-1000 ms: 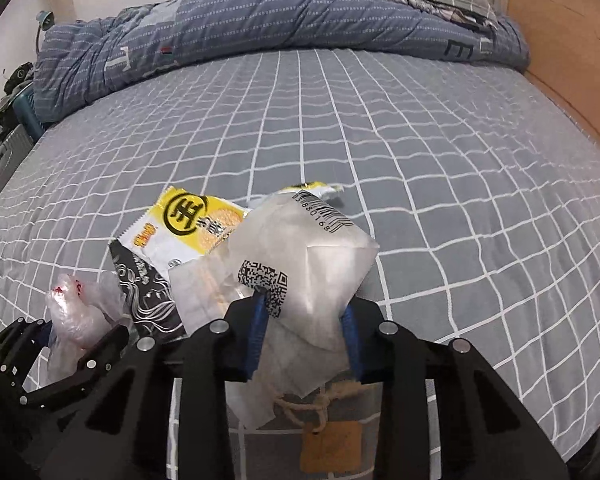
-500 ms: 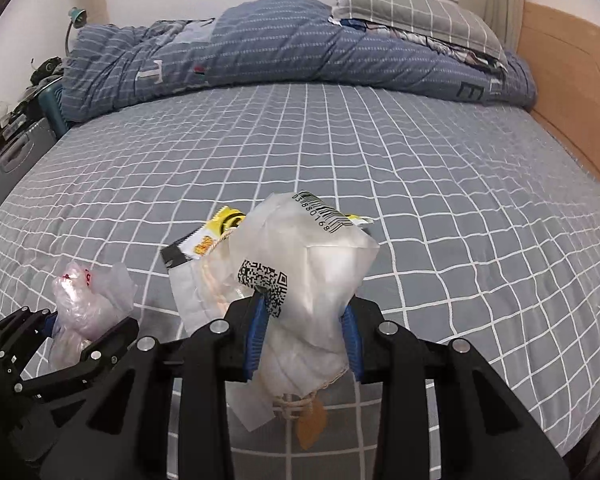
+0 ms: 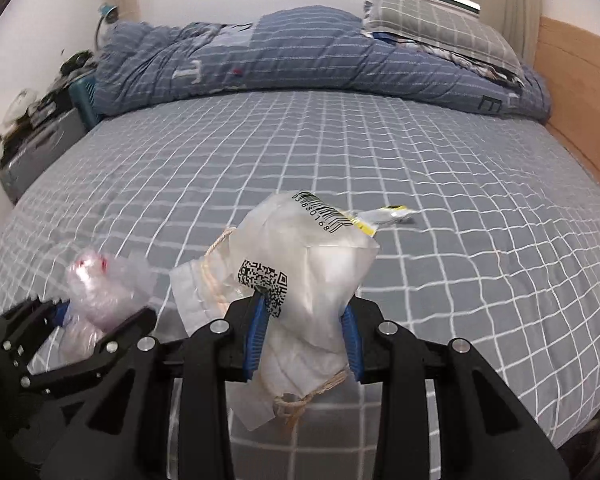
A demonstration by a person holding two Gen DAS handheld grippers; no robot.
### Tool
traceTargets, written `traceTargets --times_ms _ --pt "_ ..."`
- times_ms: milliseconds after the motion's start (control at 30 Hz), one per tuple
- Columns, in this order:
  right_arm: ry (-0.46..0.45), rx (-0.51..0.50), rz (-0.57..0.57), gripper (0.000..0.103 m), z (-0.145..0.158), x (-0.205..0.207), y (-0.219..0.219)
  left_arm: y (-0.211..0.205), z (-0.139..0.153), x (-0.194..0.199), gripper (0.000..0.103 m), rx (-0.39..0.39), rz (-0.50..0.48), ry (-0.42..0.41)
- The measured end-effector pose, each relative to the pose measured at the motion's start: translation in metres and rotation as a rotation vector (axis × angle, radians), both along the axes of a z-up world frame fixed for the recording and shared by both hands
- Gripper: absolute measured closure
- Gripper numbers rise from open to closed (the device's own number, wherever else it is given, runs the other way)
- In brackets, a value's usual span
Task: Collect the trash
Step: 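Lift the clear bag and white paper bag off the bed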
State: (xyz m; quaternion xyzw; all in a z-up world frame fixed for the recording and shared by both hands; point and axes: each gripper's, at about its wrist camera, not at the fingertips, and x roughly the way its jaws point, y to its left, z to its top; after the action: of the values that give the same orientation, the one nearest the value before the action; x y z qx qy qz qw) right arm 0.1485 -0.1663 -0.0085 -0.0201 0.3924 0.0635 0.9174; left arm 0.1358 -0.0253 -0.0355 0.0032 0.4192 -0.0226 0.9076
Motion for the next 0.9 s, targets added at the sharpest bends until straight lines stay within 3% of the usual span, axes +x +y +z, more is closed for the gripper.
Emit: traceTargets --times_ms 500,900 --pt "0.009 0.002 -0.022 0.071 -0.008 -0.065 0.001 0.024 -0.017 -0.06 0.05 -0.074 0.071 0.051" --pt "0.002 -0.007 -0.021 0.071 -0.005 -0.096 -0.008 0.012 -0.015 -0.095 0.05 -0.062 0.049 0.055"
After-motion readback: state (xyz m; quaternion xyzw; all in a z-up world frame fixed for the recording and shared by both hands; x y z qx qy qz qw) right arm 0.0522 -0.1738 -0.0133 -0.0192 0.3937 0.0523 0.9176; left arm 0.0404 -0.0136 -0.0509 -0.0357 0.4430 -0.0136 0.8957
